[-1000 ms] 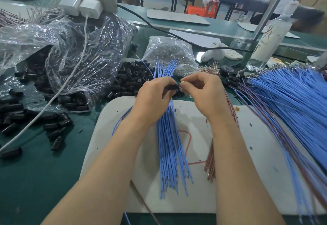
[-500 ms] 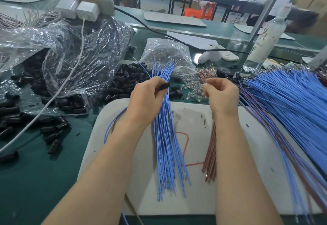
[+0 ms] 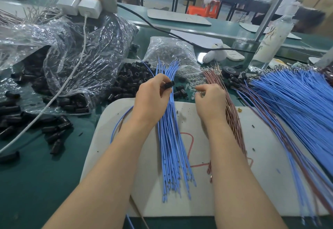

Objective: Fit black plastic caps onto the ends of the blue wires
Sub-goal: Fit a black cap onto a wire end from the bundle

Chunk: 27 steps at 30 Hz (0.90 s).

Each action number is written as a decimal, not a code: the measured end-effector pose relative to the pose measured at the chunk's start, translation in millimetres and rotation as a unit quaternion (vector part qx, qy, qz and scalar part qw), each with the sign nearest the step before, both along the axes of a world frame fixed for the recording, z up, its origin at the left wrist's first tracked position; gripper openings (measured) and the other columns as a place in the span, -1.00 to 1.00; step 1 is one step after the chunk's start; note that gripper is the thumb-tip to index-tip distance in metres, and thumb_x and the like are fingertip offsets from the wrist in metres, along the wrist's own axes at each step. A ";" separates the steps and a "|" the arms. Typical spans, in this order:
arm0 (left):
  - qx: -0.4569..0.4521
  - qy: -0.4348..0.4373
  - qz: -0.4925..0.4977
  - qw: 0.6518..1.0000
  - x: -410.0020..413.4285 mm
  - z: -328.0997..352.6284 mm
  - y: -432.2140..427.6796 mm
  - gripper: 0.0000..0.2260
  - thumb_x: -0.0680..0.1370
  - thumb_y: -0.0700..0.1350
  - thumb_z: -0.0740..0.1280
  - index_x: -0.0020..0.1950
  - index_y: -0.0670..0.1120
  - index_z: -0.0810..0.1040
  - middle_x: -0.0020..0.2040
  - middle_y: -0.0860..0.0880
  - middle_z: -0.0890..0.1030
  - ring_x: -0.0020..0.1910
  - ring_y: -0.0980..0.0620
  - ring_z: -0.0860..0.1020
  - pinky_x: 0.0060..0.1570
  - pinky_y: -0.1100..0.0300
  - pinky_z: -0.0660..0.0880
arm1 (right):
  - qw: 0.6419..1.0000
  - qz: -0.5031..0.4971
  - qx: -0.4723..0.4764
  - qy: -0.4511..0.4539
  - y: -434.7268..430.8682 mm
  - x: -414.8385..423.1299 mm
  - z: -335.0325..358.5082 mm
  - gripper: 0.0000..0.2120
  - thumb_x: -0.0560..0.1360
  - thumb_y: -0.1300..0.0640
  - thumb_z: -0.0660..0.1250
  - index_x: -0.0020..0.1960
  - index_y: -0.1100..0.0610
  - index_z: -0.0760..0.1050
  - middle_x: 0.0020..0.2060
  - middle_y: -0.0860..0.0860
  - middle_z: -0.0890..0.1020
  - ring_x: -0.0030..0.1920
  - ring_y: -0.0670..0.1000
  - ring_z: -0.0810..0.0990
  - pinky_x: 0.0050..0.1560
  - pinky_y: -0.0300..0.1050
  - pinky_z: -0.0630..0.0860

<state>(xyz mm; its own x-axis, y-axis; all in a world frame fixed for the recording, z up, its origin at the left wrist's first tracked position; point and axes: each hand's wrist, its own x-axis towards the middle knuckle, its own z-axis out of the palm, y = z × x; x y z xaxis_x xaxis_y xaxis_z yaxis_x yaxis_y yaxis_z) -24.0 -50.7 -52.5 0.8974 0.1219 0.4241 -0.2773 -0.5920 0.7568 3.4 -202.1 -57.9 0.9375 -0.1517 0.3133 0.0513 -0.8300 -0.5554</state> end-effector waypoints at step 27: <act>-0.013 0.007 0.006 1.000 -0.7 -0.7 -0.6 -0.90 0.53 -0.23 0.33 0.03 -0.12 0.55 -0.16 0.03 0.60 -0.15 0.02 0.56 0.02 0.04 0.51 | 0.997 -0.029 0.050 -0.048 9.1 -1.6 -0.3 -0.87 0.57 0.14 0.25 0.09 0.12 0.49 0.04 0.05 0.54 0.11 0.07 0.43 0.18 0.00 0.39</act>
